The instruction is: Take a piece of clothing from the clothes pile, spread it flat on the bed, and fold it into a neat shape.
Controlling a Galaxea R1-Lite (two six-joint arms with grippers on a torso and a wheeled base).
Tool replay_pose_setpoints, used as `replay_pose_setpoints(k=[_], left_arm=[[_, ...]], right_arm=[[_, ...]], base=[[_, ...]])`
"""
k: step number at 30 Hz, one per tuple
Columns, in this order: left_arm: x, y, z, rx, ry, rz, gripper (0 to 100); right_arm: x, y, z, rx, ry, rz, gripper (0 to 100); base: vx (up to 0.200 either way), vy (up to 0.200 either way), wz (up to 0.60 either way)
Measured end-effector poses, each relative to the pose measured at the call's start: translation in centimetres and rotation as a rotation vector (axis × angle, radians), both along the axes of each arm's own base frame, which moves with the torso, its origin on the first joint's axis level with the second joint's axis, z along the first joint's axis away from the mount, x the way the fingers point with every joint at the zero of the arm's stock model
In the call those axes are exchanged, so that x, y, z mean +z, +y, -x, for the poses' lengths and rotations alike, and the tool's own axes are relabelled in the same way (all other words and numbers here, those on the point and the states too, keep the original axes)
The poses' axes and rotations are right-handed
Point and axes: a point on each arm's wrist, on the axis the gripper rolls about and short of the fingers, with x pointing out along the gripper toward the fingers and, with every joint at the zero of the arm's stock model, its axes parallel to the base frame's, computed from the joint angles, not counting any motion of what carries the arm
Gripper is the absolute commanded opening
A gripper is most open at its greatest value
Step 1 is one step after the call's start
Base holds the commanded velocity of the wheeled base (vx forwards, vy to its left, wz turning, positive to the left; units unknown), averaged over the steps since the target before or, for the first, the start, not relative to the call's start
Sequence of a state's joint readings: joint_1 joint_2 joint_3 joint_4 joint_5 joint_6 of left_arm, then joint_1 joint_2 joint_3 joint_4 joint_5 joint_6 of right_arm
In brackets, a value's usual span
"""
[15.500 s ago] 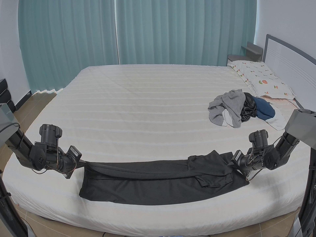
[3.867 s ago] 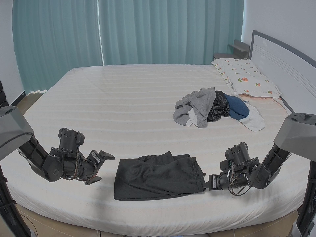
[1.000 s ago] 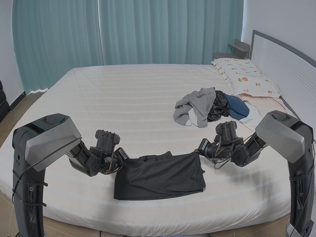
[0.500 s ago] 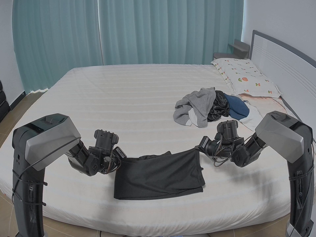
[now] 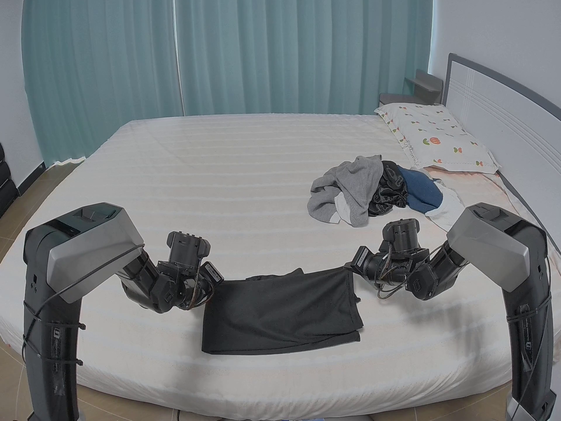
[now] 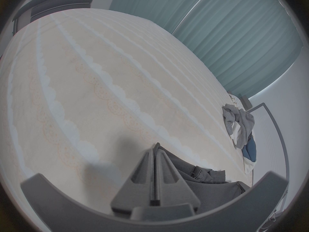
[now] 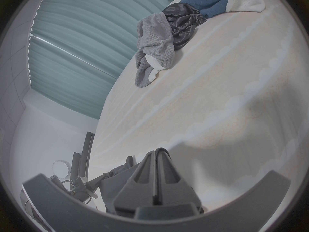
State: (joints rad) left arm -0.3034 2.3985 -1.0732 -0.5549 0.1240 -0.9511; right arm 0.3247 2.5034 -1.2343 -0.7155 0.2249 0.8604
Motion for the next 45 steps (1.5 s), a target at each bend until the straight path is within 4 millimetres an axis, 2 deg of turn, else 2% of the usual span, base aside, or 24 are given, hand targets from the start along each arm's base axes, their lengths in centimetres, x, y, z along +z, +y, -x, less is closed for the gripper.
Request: replay_pose_setpoints(k=[8, 12, 15, 24, 30, 31, 39, 45], left_arm=[[-0.1, -0.1, 0.1, -0.002, 0.003, -0.002, 100], [0.0, -0.1, 0.1, -0.003, 0.0, 0.0, 100], [0.0, 0.1, 0.2, 0.003, 0.004, 0.001, 100], [0.2, 1.4, 2.0, 0.056, 0.056, 0.053, 100], [1.2, 2.2, 3.7, 0.078, 0.098, 0.149, 100], [1.4, 2.3, 3.8, 0.084, 0.1, 0.158, 100], [2.1, 3.1, 4.5, 0.093, 0.106, 0.188, 100], [2.4, 3.5, 4.6, 0.1, 0.102, 0.191, 100]], right_arm=[[0.2, 0.0, 0.4, 0.007, -0.018, -0.009, 100], [0.7, -0.4, 1.4, 0.013, -0.009, -0.01, 100], [1.0, -0.8, 2.4, 0.026, 0.001, 0.001, 100], [1.1, -2.0, 8.0, 0.107, 0.093, 0.075, 100], [1.4, -1.6, 9.6, 0.136, 0.111, 0.081, 100], [1.4, -1.6, 9.8, 0.139, 0.113, 0.082, 0], [1.3, -0.9, 10.6, 0.166, 0.129, 0.089, 0], [1.1, -1.2, 11.4, 0.17, 0.15, 0.1, 0]], base=[[0.0, 0.0, 0.0], [0.0, 0.0, 0.0], [0.0, 0.0, 0.0], [0.0, 0.0, 0.0], [0.0, 0.0, 0.0], [0.0, 0.0, 0.0], [0.0, 0.0, 0.0], [0.0, 0.0, 0.0]])
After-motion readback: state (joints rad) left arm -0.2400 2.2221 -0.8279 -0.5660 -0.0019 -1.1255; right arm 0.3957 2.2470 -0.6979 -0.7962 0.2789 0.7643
